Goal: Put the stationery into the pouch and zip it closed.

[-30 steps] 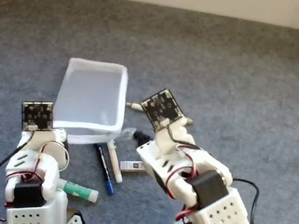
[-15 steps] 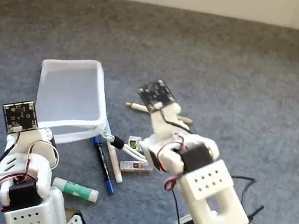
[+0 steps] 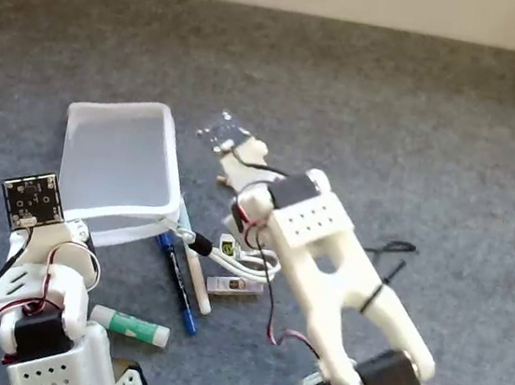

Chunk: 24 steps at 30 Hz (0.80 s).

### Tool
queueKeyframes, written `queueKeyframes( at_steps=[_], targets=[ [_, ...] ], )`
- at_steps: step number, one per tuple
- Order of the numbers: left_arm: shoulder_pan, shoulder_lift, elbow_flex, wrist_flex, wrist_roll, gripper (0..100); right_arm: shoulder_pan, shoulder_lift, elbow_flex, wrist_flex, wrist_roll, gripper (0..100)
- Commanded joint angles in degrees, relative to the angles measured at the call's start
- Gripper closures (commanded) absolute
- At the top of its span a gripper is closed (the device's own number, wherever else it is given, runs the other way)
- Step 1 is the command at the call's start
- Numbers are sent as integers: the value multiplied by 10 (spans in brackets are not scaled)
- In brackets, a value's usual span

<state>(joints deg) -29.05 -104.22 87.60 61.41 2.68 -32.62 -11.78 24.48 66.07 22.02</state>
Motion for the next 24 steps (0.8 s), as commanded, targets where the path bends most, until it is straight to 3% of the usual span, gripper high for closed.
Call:
queueKeyframes(
  at_steps=[1, 15, 24],
  targets=[
    [-9, -1, -27, 2, -3, 994, -16, 44, -81, -15, 35, 807],
    [-9, -2, -26, 2, -3, 994, -15, 299, -324, -14, 46, 810],
    [-7, -2, -26, 2, -3, 994, 11, 391, -388, -14, 46, 810]
  ],
)
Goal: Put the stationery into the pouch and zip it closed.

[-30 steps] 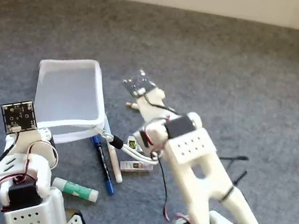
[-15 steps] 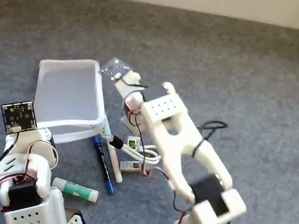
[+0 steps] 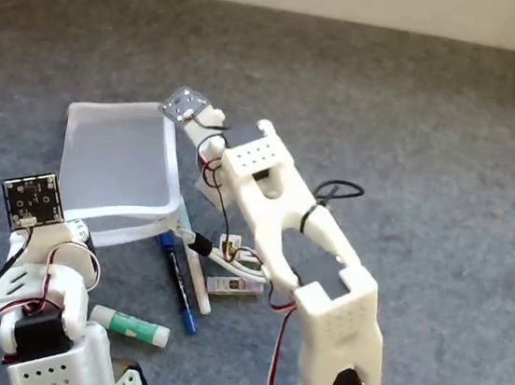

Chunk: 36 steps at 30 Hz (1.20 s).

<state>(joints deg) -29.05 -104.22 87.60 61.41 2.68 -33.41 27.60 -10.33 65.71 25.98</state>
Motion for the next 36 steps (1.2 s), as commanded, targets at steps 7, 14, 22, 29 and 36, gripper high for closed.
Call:
queueKeyframes(
  at_steps=[7, 14, 22, 29, 36],
  targets=[
    [-7, -2, -26, 2, -3, 994, 37, 36, -41, -10, 5, 811],
    [-7, -2, -26, 2, -3, 994, 37, 56, -41, -7, 4, 842],
    [-7, -2, -26, 2, -3, 994, 37, 63, -36, -5, 3, 993],
    [-7, -2, -25, 2, -3, 994, 37, 61, -41, 48, 2, 993],
    [-7, -2, -25, 2, -3, 994, 37, 35, -39, 72, 2, 993]
  ],
)
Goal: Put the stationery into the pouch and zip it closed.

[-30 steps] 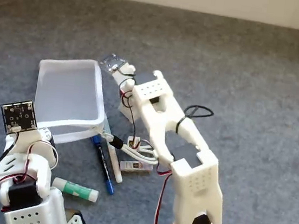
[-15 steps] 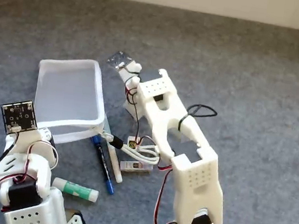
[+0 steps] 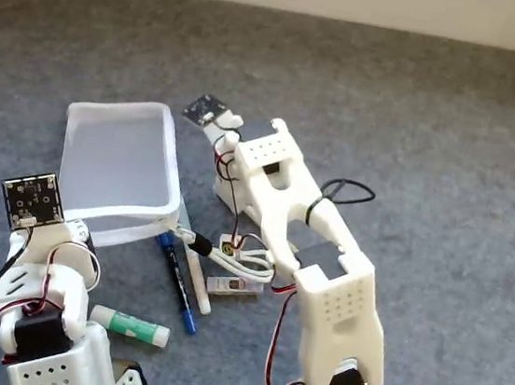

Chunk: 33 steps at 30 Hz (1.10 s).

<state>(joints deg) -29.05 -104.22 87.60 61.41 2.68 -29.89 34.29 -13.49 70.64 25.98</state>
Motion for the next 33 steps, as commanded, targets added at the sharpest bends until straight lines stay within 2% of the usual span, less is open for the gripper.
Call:
queueKeyframes(
  at_steps=[1, 6, 11, 22, 33],
  targets=[
    [-7, -2, -25, 2, -3, 994, 2, -46, -5, 22, 0, 993],
    [-7, -2, -25, 2, -3, 994, 3, -122, 17, 21, -52, 993],
    [-7, -2, -25, 2, -3, 994, 6, -197, 96, -21, -59, 993],
    [-6, -2, -25, 3, -3, 994, 5, -422, 348, -225, -119, 993],
    [-6, -1, -33, 6, -2, 994, 8, -455, 432, -338, -179, 993]
  ],
)
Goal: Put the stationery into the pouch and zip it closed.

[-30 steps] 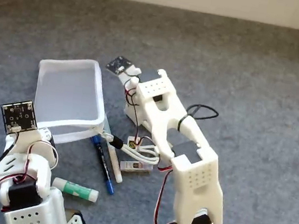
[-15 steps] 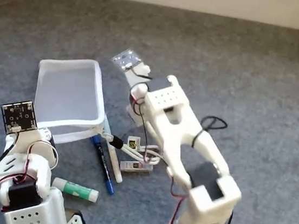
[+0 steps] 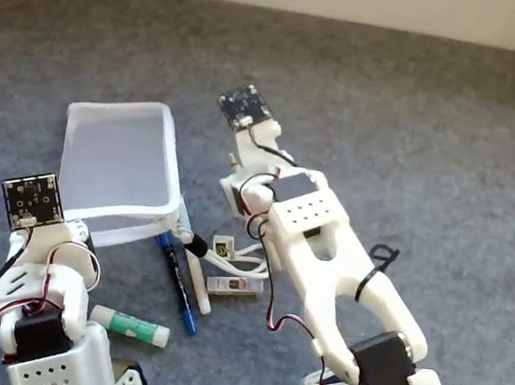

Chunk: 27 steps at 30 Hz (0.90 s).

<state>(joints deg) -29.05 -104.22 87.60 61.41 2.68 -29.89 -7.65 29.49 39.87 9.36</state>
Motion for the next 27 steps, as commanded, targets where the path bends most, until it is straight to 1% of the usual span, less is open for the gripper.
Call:
queueKeyframes(
  at_steps=[1, 6, 10, 15, 18, 20, 25, 27],
  targets=[
    [-6, 0, -39, 6, -3, 994, 8, -36, 6, -36, -12, 993],
    [-6, 2, -73, 11, -4, 994, 8, -36, 9, -41, -12, 993],
    [0, 2, -127, 62, -5, 994, 8, -36, 10, -43, -13, 993],
    [54, 2, -199, 128, -5, 994, 8, -36, 13, -44, -18, 993],
    [66, 3, -217, 133, -5, 994, 13, -39, 12, -44, -48, 993],
    [68, 3, -219, 133, -5, 994, 17, -41, 12, -44, -56, 993],
    [69, 4, -218, 134, -6, 994, 22, -42, 11, -44, -57, 993],
    [69, 4, -218, 135, -22, 994, 23, -42, 11, -44, -57, 993]
  ],
)
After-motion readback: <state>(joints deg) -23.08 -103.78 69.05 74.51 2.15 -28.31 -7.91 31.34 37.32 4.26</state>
